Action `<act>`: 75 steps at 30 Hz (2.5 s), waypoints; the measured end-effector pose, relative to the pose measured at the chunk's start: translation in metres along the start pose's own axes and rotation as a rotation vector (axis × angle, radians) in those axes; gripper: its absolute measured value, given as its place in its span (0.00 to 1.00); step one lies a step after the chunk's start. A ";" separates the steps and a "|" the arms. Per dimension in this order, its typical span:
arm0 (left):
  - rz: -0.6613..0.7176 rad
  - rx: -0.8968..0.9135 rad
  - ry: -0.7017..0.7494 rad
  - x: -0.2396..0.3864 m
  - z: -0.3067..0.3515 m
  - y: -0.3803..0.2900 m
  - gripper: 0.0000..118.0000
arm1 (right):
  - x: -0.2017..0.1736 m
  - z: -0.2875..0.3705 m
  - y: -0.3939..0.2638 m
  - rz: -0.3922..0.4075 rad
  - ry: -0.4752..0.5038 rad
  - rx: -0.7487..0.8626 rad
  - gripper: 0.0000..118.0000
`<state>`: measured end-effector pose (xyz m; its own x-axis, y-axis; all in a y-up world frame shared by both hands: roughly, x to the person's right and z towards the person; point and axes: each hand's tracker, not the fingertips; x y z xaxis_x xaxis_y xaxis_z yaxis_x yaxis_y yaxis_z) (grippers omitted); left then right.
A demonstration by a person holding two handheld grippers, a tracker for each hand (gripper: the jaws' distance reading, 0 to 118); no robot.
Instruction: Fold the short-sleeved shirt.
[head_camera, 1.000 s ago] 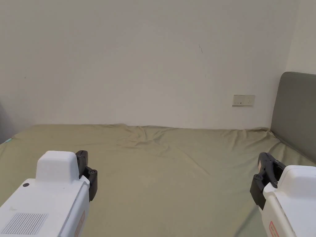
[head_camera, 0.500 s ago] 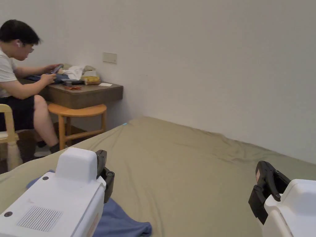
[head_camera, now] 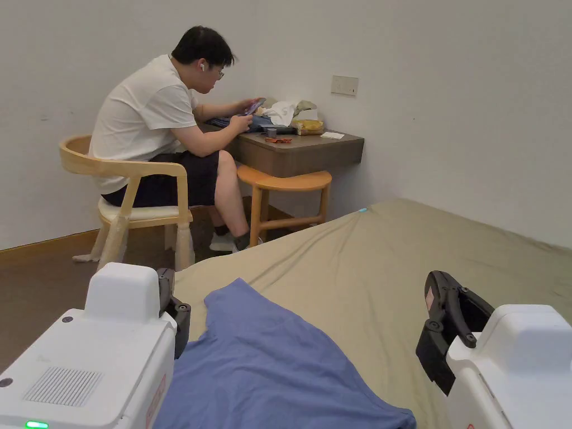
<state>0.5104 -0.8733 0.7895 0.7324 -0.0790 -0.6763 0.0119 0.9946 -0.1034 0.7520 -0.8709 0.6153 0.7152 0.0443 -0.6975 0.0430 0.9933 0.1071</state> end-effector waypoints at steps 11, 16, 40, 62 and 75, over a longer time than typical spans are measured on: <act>0.139 -0.299 -0.148 0.024 -0.116 -0.083 0.00 | 0.038 -0.007 -0.034 0.051 -0.071 -0.111 0.01; 0.235 -0.484 -0.212 0.032 -0.181 -0.138 0.11 | 0.056 -0.012 -0.049 0.044 -0.113 -0.180 0.01; 0.151 -0.802 -0.071 0.075 -0.253 -0.206 0.01 | 0.082 0.001 -0.111 -0.064 -0.185 -0.479 0.01; 0.448 -0.546 -0.512 0.237 -0.169 -0.078 0.01 | 0.157 0.179 -0.062 -0.070 -0.629 -0.379 0.01; 0.412 -0.552 -1.366 0.426 0.010 -0.039 0.01 | 0.170 0.330 -0.023 -0.053 -1.045 -0.304 0.01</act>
<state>0.8288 -0.9446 0.5127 0.6725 0.6158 0.4105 -0.3635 0.7580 -0.5416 1.1027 -0.9214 0.7286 0.9634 0.0307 0.2661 0.0197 0.9826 -0.1849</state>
